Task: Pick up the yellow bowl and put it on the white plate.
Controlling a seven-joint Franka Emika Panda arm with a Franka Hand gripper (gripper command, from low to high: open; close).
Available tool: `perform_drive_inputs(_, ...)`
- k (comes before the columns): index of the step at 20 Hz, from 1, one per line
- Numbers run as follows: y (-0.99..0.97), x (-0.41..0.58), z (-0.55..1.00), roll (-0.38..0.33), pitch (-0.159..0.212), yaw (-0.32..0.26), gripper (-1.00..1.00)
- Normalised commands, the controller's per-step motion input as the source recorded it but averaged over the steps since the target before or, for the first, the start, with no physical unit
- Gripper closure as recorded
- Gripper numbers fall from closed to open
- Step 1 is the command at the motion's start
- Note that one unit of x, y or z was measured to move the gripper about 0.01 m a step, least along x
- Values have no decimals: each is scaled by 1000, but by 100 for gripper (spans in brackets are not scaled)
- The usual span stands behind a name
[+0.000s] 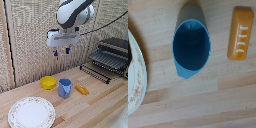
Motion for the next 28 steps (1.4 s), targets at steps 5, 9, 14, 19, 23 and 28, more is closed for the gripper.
perform_drive_inputs(5, -97, 591, -383, 9, 7, 8, -100)
perform_drive_inputs(9, -69, 604, -469, 5, 17, 6, -100)
perform_drive_inputs(14, -21, 463, -502, -3, 64, 4, -100)
perform_drive_inputs(19, 0, 419, -513, -24, 92, 22, -100)
perform_drive_inputs(23, 0, 320, -499, -46, 119, 49, -100)
perform_drive_inputs(28, 0, 336, -413, -44, 66, 93, -100)
